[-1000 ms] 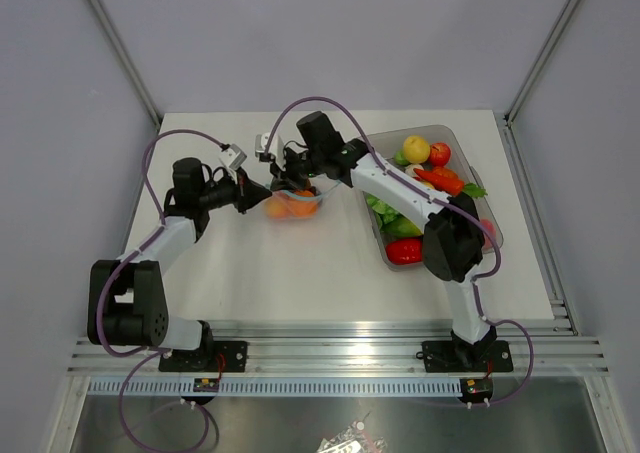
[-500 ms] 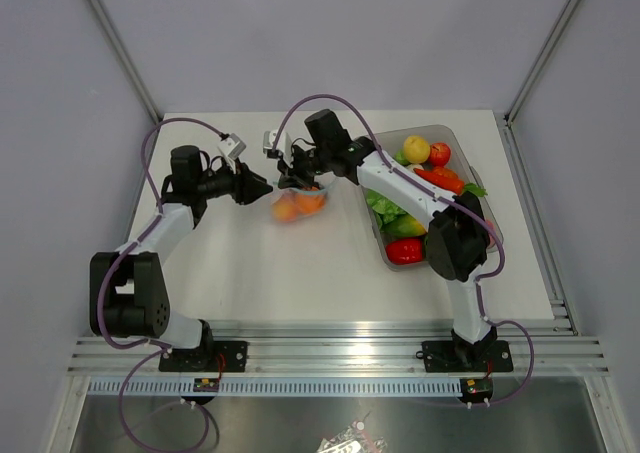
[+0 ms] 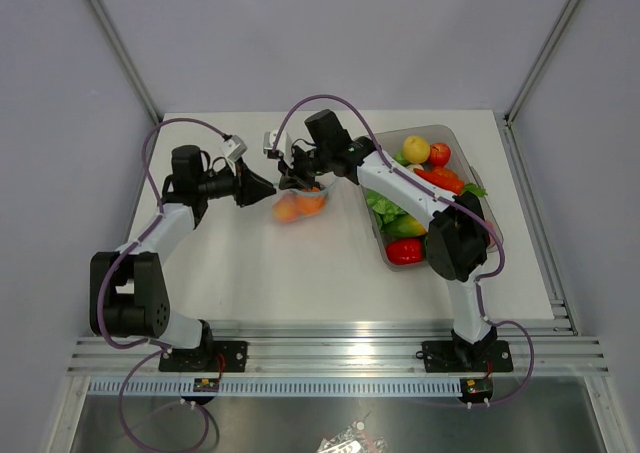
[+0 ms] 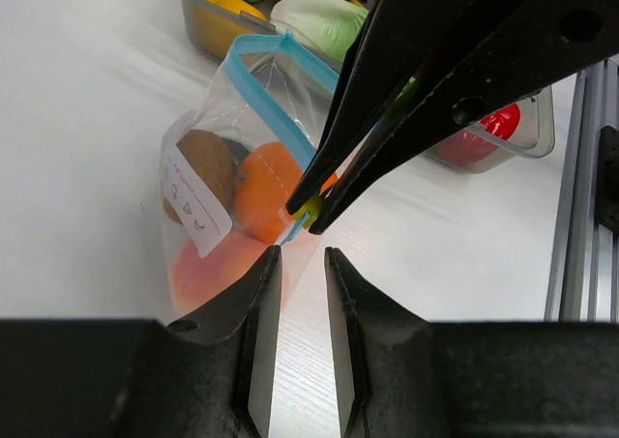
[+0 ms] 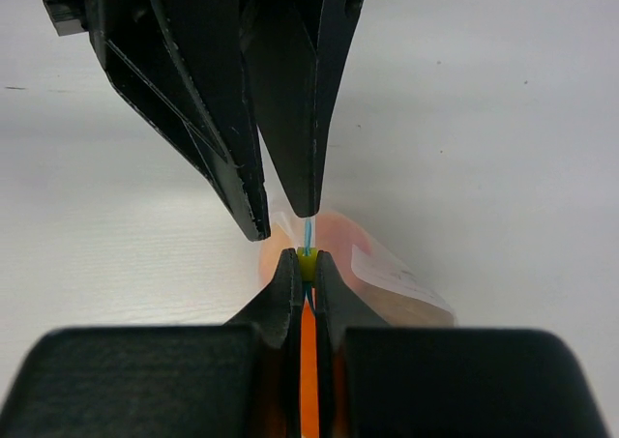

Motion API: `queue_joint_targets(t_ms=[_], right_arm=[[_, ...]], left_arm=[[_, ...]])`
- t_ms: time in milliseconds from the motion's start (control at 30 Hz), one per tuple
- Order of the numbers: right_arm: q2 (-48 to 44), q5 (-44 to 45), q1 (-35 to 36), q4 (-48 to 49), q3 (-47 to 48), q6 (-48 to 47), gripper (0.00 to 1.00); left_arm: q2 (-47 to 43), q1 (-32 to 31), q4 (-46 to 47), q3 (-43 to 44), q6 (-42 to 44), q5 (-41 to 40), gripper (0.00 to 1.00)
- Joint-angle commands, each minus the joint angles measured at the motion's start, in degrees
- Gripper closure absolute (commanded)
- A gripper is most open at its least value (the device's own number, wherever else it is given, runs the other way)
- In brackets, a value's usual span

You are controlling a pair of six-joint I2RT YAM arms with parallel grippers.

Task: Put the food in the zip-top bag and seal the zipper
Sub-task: Zip the zipper food storage bag at the center of the board.

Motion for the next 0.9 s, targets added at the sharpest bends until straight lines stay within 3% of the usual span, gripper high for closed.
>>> queue_joint_targets(t_ms=[0,367,533,867], right_arm=[[-2.2,-1.9,-0.2,0.0,2.6,0.5,1.0],[-1.6,-2.6,0.1,-0.3,3.4,0.9,1.0],[-1.2,-2.6,0.2,-0.3,3.7,1.1,1.0],[-1.1,-2.5,0.1,-0.4,4.3,1.1,1.0]], left_arm=[[0.5,-0.8,3.4,1.9,-0.9,3.1,0.73],[2.2,-2.4,4.5,2.8,-2.6,2.5,0.8],[2.0,-3.0,4.9,2.7,-3.1,2.3,0.72],[2.0,-3.5,5.3,2.4,-3.1,3.0,0.7]])
